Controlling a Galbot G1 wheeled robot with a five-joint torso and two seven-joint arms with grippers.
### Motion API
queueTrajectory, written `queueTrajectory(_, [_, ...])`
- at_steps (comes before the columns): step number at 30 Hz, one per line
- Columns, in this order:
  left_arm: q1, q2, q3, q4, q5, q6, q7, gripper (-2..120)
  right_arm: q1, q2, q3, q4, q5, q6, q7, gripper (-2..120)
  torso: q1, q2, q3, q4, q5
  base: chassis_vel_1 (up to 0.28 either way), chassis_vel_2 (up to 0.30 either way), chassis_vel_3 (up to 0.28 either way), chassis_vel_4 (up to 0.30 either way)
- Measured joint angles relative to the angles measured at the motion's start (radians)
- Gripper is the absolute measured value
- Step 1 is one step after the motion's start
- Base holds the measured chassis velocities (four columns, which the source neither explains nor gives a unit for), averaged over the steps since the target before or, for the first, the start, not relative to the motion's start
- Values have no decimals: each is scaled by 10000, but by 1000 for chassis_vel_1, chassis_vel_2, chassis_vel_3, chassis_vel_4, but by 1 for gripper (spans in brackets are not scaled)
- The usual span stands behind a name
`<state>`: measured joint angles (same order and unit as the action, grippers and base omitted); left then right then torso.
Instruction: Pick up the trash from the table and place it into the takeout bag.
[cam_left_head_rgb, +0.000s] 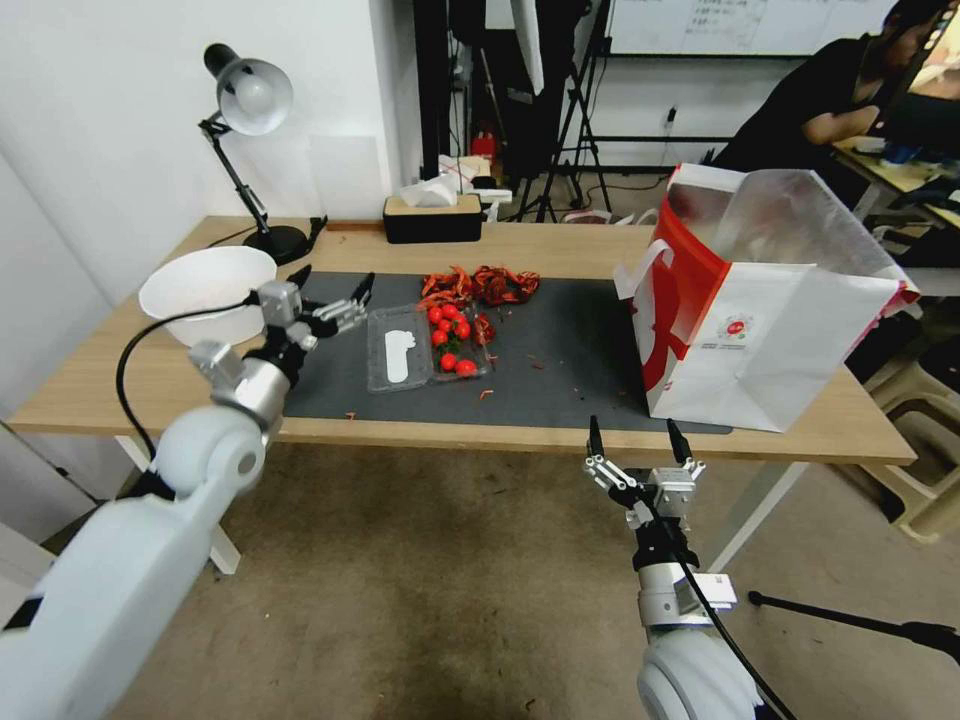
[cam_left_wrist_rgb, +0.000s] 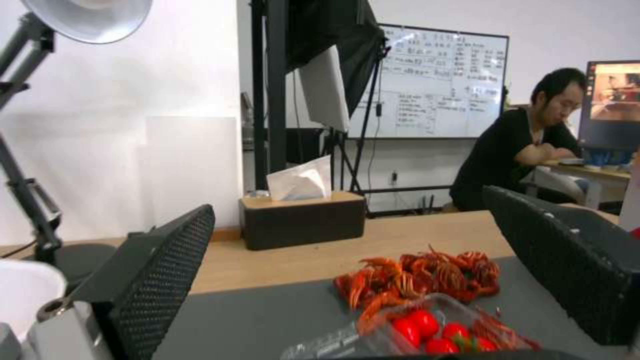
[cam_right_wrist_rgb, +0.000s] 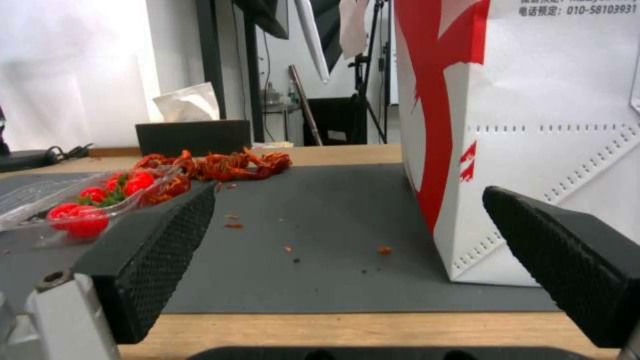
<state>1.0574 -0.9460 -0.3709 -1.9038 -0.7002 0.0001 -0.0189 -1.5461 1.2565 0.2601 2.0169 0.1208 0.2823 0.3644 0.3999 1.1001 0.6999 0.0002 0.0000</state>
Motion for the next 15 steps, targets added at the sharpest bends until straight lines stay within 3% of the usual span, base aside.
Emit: queueTrajectory(15, [2546, -800, -1250, -585, 1340, -985, -86, 100, -227, 23, 132, 62, -105, 89, 106, 100, 1, 0, 0, -1, -2, 0, 0, 0, 0])
